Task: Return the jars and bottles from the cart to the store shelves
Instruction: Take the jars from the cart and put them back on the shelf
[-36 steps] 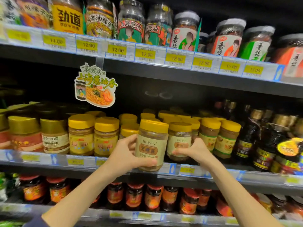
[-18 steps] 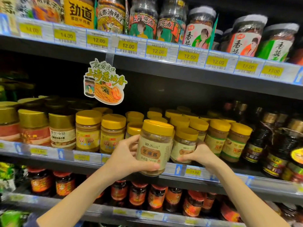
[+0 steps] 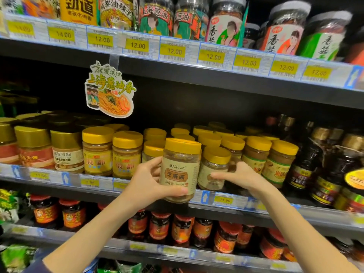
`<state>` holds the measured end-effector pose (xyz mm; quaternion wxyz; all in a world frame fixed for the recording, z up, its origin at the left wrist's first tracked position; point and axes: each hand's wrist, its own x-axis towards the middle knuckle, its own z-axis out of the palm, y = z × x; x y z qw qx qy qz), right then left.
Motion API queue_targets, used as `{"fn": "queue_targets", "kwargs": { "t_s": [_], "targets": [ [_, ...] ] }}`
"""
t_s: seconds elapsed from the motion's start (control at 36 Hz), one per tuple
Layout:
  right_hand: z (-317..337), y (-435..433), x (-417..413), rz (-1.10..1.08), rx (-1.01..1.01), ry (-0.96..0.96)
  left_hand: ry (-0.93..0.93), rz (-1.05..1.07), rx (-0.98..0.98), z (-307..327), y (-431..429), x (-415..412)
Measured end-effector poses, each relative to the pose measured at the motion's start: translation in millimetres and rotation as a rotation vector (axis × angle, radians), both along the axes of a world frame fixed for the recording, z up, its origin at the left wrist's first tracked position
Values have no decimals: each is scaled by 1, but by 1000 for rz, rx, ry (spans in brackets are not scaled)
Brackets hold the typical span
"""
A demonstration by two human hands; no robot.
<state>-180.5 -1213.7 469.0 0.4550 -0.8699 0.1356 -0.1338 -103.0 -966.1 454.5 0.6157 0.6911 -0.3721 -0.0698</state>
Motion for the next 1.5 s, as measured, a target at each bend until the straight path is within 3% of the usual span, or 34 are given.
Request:
{"fn": "queue_targets", "kwargs": {
  "t_s": [0.17,0.36,0.89,1.0,1.11,1.31,1.5],
  "targets": [
    [48,-8,-39,-7,60,-184,-30,-33,-8,9,-35,-16],
    [71,-4,-58,86,-129,-47,-29,-95,-20,12,-97,-44],
    [79,-68,-67,90,-278,-183,-206,-70,54,5,-143,-62],
    [73,-86,-60,54,-278,-160,-251,63,133,-5,-118,-59],
    [58,-96,-51,79,-155,-133,-417,190,365,-17,-95,-60],
    [29,-101,-31,127,-66,-94,-552,197,736,-22,-84,-77],
    [16,-99,-22,120,-137,-69,-633,213,805,-26,-83,-82]
  ]
}}
